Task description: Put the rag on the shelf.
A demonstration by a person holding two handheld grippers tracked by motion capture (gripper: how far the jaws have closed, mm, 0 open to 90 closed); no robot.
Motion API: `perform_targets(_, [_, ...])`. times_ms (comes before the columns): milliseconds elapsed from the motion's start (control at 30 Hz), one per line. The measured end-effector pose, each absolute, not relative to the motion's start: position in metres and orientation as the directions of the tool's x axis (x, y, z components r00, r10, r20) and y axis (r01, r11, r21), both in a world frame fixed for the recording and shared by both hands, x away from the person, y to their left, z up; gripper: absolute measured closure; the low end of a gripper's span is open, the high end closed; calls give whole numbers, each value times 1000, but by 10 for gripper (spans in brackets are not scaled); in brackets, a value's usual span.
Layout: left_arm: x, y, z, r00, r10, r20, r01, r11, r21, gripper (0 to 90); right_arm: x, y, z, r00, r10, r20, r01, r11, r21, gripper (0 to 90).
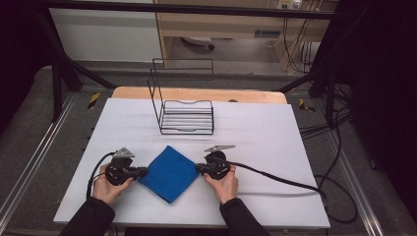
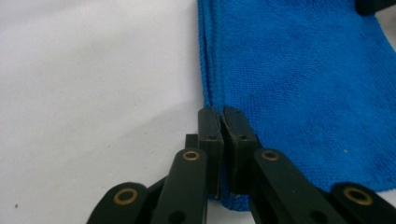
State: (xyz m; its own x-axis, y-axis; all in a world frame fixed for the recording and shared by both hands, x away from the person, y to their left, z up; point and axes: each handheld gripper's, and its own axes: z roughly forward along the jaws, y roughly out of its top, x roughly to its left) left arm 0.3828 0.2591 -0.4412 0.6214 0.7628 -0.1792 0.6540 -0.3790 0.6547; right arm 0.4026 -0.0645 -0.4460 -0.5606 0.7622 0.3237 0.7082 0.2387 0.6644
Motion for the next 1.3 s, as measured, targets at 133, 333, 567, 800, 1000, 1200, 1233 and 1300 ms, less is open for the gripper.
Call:
perform_targets(133, [375,257,-439,605,773,-192,660,-352,664,863,421,-65,-439,-593,746,301,683,269,679,862])
perform_targets(333, [364,250,-439,590,787,-181,657,-337,674,852,444,-59,-435,-684,700,205,585,359,727,854])
perform_targets(567, [364,251,-436,582,798,-154,635,-328,700,726,461,-50,-449,-716,686,127,524,409,747,812])
perform_targets(800, [397,253,-419,568,813,-129,610,-311,729,407,449,-56,-430,-721,688,81,471,401,786,565])
perform_targets(1000, [424,239,-415,571,816,-86,608,-350,712,278,439,-67,-419,-705,702,99,470,359,806,334])
perform_targets(1200, [453,226,-419,554,828,-84,630,-352,692,264,431,-83,-418,-678,723,134,506,325,799,177])
perform_targets(1233, [457,225,-421,550,830,-93,640,-348,685,284,430,-85,-418,-674,726,134,511,328,795,161])
perform_targets(1300, [463,224,-425,548,830,-100,651,-348,675,337,428,-89,-419,-673,729,128,512,333,792,147])
